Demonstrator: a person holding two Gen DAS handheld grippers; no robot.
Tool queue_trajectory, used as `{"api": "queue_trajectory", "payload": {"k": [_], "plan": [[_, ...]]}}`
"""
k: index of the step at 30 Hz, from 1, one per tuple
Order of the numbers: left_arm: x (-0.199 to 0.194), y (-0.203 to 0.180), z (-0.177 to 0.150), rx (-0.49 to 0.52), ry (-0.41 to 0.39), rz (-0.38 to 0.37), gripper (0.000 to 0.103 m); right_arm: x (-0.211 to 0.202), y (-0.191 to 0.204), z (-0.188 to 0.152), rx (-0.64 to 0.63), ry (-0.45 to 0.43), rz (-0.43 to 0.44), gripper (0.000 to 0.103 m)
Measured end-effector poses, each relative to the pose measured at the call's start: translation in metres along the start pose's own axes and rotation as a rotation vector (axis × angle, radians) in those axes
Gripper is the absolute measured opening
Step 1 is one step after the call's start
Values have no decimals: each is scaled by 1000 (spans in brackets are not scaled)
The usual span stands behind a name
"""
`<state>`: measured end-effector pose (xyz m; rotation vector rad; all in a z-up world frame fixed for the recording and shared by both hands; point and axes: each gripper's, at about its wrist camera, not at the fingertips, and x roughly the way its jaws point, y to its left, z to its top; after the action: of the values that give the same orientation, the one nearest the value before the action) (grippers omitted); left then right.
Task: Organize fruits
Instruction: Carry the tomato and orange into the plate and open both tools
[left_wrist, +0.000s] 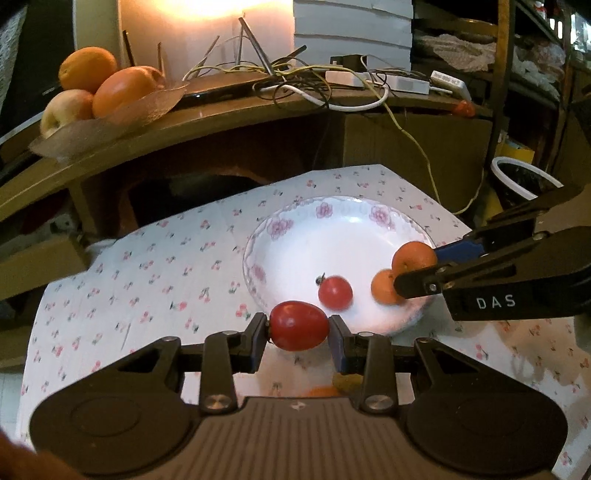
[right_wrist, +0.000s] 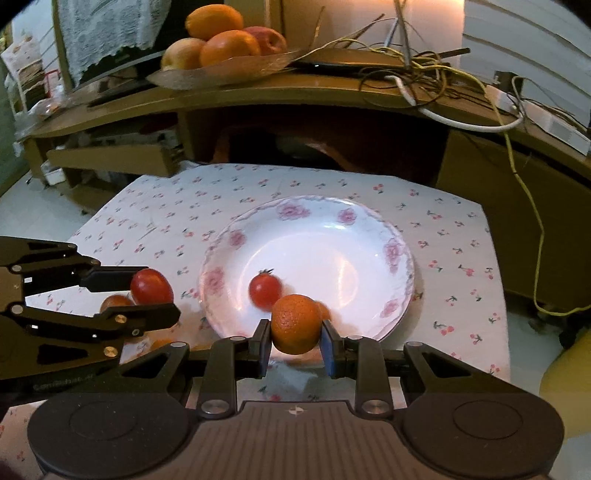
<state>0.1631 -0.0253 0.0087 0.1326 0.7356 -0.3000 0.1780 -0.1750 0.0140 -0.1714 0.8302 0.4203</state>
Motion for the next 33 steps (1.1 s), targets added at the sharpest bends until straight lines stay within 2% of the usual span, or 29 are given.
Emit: {"api": "queue_trajectory", "payload": {"k": [11,20,33], "plan": [[32,1,18,2,7,8,40,23,-20,17,36,-10,-53,28],[48,7,27,-24,18,12,41,41,-30,27,85,11,-31,29],[42,9,35,-36,0,29,41,38,-30,28,86,-8,-40,31]]}}
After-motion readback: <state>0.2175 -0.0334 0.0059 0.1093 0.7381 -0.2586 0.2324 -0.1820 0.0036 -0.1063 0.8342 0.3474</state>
